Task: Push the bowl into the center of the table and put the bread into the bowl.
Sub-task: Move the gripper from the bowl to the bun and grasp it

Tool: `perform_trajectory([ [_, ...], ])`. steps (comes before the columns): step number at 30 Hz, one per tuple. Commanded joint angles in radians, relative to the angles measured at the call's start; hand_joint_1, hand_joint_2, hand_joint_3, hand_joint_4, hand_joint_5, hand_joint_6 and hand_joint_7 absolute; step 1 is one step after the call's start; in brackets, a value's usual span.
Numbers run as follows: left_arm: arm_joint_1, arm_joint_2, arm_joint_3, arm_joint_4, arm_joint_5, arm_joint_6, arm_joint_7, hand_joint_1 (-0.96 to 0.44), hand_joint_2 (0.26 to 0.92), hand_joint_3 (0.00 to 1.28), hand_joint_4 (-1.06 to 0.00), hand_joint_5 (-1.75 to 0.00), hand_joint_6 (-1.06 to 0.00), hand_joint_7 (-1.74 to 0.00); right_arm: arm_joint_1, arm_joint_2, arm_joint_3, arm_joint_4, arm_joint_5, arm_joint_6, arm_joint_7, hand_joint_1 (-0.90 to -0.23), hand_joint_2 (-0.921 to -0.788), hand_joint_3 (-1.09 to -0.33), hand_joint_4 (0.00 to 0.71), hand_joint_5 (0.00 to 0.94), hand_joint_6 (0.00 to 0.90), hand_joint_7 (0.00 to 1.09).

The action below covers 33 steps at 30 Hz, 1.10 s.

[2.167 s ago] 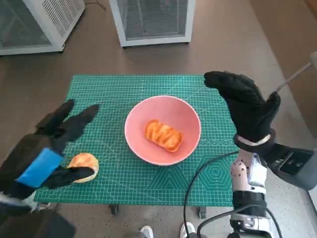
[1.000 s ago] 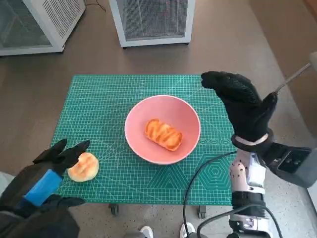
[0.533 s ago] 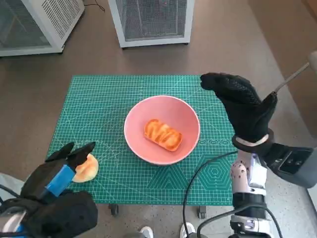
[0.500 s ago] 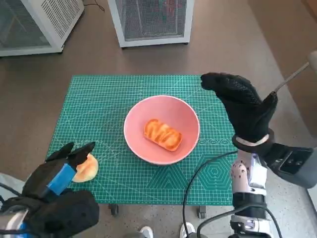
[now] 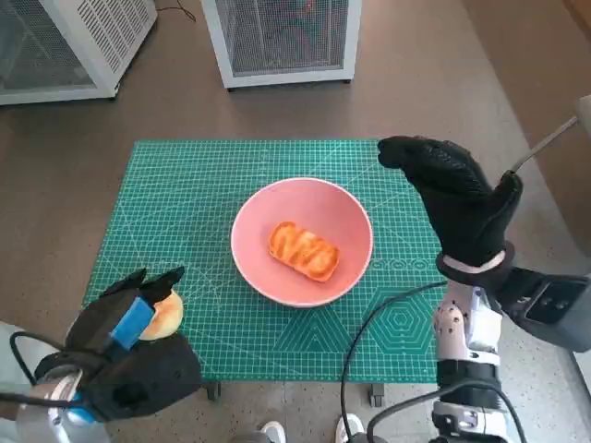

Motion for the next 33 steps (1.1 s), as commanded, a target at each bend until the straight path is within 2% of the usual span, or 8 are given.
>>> perform_trajectory([
  [1,-0.016,-0.011,-0.014,0.047,0.008,-0.005,0.033,-0.03,0.76,0.01,-0.31,-0.01,-0.48,-0.02,0.029,-0.003,0.004,-0.007,-0.001,0.016,-0.004,-0.581,-0.921,-0.629,0.229,0.0,0.327,0.0],
  [13,-0.051,-0.004,-0.039,0.179,0.012,-0.011,0.09,0.03,0.785,0.02,-0.37,-0.02,-0.51,-0.02,0.038,-0.003,0.007,-0.016,-0.007,0.017,-0.011,-0.558,-0.921,-0.634,0.229,0.0,0.326,0.0],
  [21,-0.076,-0.004,-0.046,0.278,0.0,-0.034,0.162,0.05,0.817,0.03,-0.45,-0.04,-0.57,-0.03,0.045,-0.002,0.011,-0.021,-0.013,0.015,-0.02,-0.565,-0.921,-0.637,0.23,0.0,0.327,0.0],
  [28,-0.088,-0.003,-0.042,0.345,-0.028,-0.073,0.229,0.08,0.862,0.03,-0.63,-0.05,-0.72,-0.07,0.052,-0.003,0.015,-0.03,-0.015,0.017,-0.027,-0.57,-0.921,-0.639,0.229,0.0,0.326,0.0],
  [31,-0.087,0.002,-0.039,0.367,-0.042,-0.098,0.259,0.08,0.881,0.03,-0.77,-0.1,-0.81,-0.1,0.056,-0.003,0.017,-0.037,-0.017,0.018,-0.031,-0.572,-0.921,-0.639,0.228,0.0,0.325,0.0],
  [32,-0.086,0.004,-0.039,0.372,-0.047,-0.103,0.266,0.05,0.895,0.05,-0.75,-0.49,-0.73,-0.48,0.057,-0.004,0.017,-0.039,-0.017,0.018,-0.033,-0.572,-0.921,-0.639,0.228,0.0,0.325,0.0],
  [33,-0.086,0.005,-0.039,0.374,-0.05,-0.107,0.27,0.03,0.904,0.07,-0.72,-0.75,-0.67,-0.74,0.058,-0.004,0.018,-0.04,-0.018,0.018,-0.034,-0.572,-0.921,-0.64,0.228,0.0,0.325,0.0],
])
